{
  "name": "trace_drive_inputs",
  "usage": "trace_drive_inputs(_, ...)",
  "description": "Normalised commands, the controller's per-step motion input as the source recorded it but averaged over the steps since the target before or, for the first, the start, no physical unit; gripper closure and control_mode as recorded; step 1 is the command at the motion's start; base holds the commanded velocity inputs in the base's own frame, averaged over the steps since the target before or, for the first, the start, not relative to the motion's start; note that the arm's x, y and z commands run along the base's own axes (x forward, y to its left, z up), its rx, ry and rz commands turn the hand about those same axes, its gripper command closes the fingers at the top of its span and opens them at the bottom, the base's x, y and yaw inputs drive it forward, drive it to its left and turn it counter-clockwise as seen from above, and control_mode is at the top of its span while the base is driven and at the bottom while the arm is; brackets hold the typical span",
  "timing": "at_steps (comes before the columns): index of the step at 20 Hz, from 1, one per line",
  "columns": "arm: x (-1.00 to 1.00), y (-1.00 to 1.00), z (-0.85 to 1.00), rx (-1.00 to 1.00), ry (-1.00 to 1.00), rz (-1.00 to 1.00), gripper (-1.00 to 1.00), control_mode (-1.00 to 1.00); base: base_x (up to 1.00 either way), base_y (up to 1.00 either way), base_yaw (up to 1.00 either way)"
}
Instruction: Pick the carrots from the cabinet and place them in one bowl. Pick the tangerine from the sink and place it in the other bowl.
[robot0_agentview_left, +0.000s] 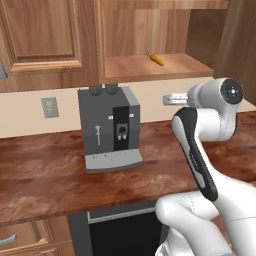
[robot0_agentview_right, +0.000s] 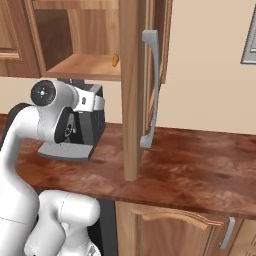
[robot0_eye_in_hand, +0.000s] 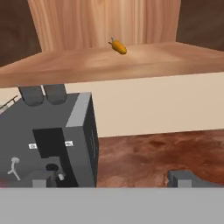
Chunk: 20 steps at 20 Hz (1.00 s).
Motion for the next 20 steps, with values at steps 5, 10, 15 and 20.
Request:
trace_drive_inputs(5, 0.13, 0.07, 0.37, 0.00, 0.00, 0.00, -1.00, -1.00, 0.00, 0.00, 0.00)
trace_drive_inputs(10, 0.15, 0.06, 0.31, 0.00, 0.00, 0.00, -1.00, -1.00, 0.00, 0.00, 0.00)
trace_drive_inputs(15, 0.15, 0.00, 0.20, 0.00, 0.00, 0.00, -1.00, -1.00, 0.00, 0.00, 0.00)
trace_drive_inputs(20, 0.10, 0.00, 0.22, 0.00, -0.04, 0.00, -1.00, -1.00, 0.00, 0.00, 0.00)
